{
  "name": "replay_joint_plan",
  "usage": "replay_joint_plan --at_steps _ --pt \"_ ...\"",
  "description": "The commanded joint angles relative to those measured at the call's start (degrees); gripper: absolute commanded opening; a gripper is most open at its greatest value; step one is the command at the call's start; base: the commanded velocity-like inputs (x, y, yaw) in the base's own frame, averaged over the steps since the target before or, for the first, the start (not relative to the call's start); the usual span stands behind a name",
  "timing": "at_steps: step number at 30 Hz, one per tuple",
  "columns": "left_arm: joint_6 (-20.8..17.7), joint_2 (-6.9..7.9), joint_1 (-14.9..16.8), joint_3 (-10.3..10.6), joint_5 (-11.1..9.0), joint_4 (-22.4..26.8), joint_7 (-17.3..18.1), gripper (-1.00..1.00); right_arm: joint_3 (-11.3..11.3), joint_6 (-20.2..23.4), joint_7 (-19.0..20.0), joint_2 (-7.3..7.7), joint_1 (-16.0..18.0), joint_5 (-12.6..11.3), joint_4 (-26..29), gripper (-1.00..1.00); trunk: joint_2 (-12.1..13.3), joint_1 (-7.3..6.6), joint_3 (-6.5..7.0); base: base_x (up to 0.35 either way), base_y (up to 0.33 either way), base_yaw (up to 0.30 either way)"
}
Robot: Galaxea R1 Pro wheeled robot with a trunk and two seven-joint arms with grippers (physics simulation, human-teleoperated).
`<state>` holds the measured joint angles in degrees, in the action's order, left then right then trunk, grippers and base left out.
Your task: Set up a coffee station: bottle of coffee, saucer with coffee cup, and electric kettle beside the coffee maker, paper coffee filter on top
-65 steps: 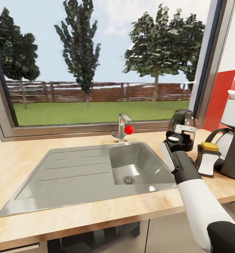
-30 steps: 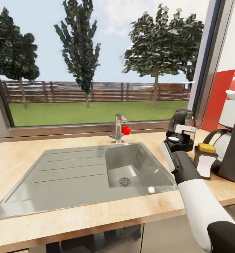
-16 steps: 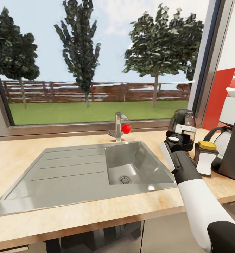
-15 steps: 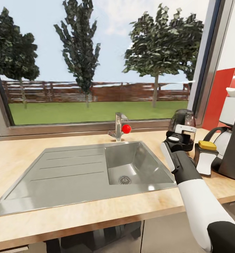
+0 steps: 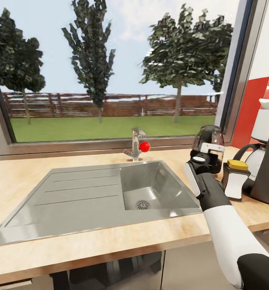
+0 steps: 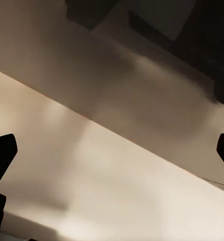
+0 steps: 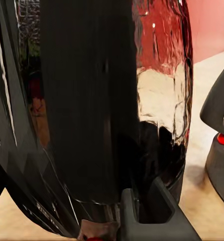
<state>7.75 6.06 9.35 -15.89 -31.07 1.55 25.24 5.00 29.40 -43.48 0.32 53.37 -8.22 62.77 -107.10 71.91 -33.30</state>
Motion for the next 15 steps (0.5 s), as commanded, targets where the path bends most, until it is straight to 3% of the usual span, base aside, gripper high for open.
replay_joint_plan --at_steps 1,15 --pt "0.16 0.01 0.05 -0.46 0.3 -0.1 0.25 1.0 0.18 0.22 -0.47 0.03 0.07 -0.04 0.08 -1.0 -0.05 0.0 -0.06 0.0 0.0 0.0" --pt "0.16 0.01 0.05 -0.46 0.3 -0.08 0.28 1.0 0.18 0.22 -0.47 0.03 0.07 -0.04 0.07 -1.0 -2.05 1.1 -0.96 0.0 0.0 0.0"
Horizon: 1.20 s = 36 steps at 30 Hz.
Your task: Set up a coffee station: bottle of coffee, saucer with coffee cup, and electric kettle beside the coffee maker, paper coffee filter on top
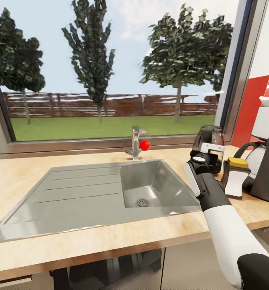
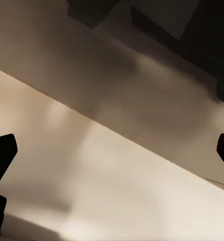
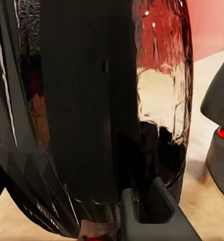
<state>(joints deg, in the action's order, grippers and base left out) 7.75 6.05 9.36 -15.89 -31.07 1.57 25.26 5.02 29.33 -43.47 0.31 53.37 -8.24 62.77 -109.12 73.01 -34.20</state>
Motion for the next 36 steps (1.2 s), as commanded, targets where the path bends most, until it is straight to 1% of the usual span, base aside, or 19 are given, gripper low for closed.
replay_joint_plan --at_steps 1,4,8,14,18,24,28,36 --pt "0.16 0.01 0.05 -0.47 0.28 -0.1 0.25 1.0 0.17 0.29 -0.48 0.04 0.06 -0.02 0.08 -1.0 -0.03 -0.01 -0.06 0.0 0.0 0.0" --pt "0.16 0.01 0.05 -0.46 0.3 -0.09 0.25 1.0 0.17 0.29 -0.48 0.04 0.06 -0.02 0.08 -1.0 -0.03 -0.01 -0.06 0.0 0.0 0.0" --pt "0.16 0.01 0.05 -0.46 0.3 -0.08 0.24 1.0 0.17 0.29 -0.48 0.04 0.06 -0.02 0.08 -1.0 -1.64 0.87 -0.78 0.0 0.0 0.0" --pt "0.16 0.01 0.05 -0.45 0.3 -0.08 0.25 1.0 0.17 0.29 -0.48 0.04 0.06 -0.02 0.08 -1.0 -1.64 0.87 -0.78 0.0 0.0 0.0" --pt "0.16 0.01 0.05 -0.45 0.29 -0.09 0.23 1.0 0.17 0.29 -0.48 0.04 0.06 -0.02 0.08 -1.0 -3.24 1.75 -1.5 0.0 0.0 0.0" --pt "0.16 0.01 0.05 -0.45 0.3 -0.11 0.23 1.0 0.11 0.29 -0.48 0.04 0.06 -0.02 0.08 -1.0 -3.24 1.75 -1.5 0.0 0.0 0.0" --pt "0.16 0.01 0.05 -0.45 0.29 -0.1 0.23 1.0 0.09 0.29 -0.48 0.04 0.06 -0.02 0.08 -1.0 -4.85 2.63 -2.22 0.0 0.0 0.0" --pt "0.16 0.01 0.05 -0.45 0.28 -0.08 0.23 1.0 0.08 0.29 -0.48 0.04 0.06 -0.02 0.08 -1.0 -4.85 2.63 -2.22 0.0 0.0 0.0"
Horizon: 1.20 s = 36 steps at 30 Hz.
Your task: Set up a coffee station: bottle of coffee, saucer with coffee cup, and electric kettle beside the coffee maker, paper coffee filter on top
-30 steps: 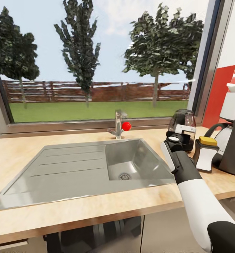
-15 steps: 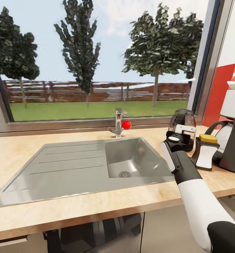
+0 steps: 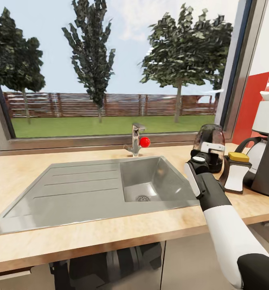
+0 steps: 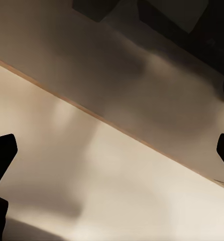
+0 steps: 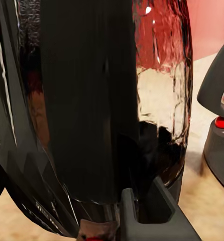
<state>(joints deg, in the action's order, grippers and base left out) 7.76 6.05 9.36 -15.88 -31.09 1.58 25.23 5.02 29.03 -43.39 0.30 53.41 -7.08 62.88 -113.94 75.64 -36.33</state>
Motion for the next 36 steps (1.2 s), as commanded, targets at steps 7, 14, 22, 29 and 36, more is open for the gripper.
replay_joint_plan --at_steps 7,14,22,29,36 --pt "0.16 0.01 0.04 -0.47 0.31 -0.08 0.26 1.0 0.07 0.59 -0.56 0.05 0.02 -1.18 -0.03 -1.0 -0.03 0.0 -0.08 0.0 0.0 0.0" --pt "0.16 0.01 0.04 -0.47 0.32 -0.08 0.26 1.0 0.07 0.59 -0.56 0.05 0.02 -1.18 -0.03 -1.0 -0.03 0.0 -0.08 0.0 0.0 0.0" --pt "0.16 0.01 0.04 -0.47 0.31 -0.08 0.26 1.0 0.07 0.59 -0.56 0.05 0.02 -1.18 -0.03 -1.0 -0.03 0.0 -0.08 0.0 0.0 0.0" --pt "0.16 0.01 0.04 -0.47 0.32 -0.08 0.26 1.0 0.15 0.58 -0.56 0.05 0.02 -1.18 -0.03 1.0 -0.03 0.0 -0.08 0.0 0.0 0.0" --pt "0.16 0.01 0.04 -0.47 0.31 -0.09 0.28 1.0 0.16 0.54 -0.56 0.05 0.02 -1.18 -0.03 1.0 -0.03 0.0 -0.08 0.0 0.0 0.0"
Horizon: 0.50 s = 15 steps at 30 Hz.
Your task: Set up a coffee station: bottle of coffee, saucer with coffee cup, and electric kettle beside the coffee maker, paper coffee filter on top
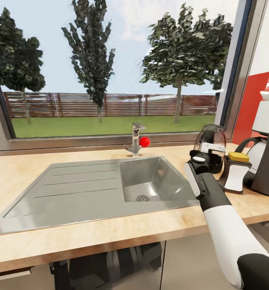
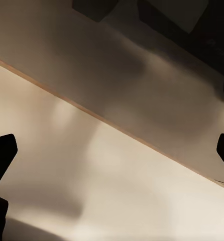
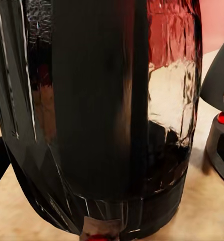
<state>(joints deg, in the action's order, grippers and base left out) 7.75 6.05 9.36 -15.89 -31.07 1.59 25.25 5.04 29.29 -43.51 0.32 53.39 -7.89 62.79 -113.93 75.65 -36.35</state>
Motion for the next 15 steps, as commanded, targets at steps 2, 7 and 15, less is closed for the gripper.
replay_joint_plan --at_steps 2,7,15 --pt "0.16 0.01 0.05 -0.45 0.3 -0.09 0.25 1.0 0.15 0.29 -0.43 0.04 0.05 -0.37 0.05 1.0 -0.03 -0.01 -0.06 0.0 0.0 0.0" --pt "0.16 0.01 0.05 -0.45 0.3 -0.09 0.24 1.0 0.15 0.29 -0.38 0.04 0.05 -0.37 0.05 1.0 -0.03 -0.01 -0.06 0.0 0.0 0.0" --pt "0.16 0.01 0.05 -0.45 0.3 -0.09 0.28 1.0 0.15 0.28 -0.38 0.04 0.05 -0.37 0.05 1.0 -0.03 -0.01 -0.06 0.0 0.0 0.0"
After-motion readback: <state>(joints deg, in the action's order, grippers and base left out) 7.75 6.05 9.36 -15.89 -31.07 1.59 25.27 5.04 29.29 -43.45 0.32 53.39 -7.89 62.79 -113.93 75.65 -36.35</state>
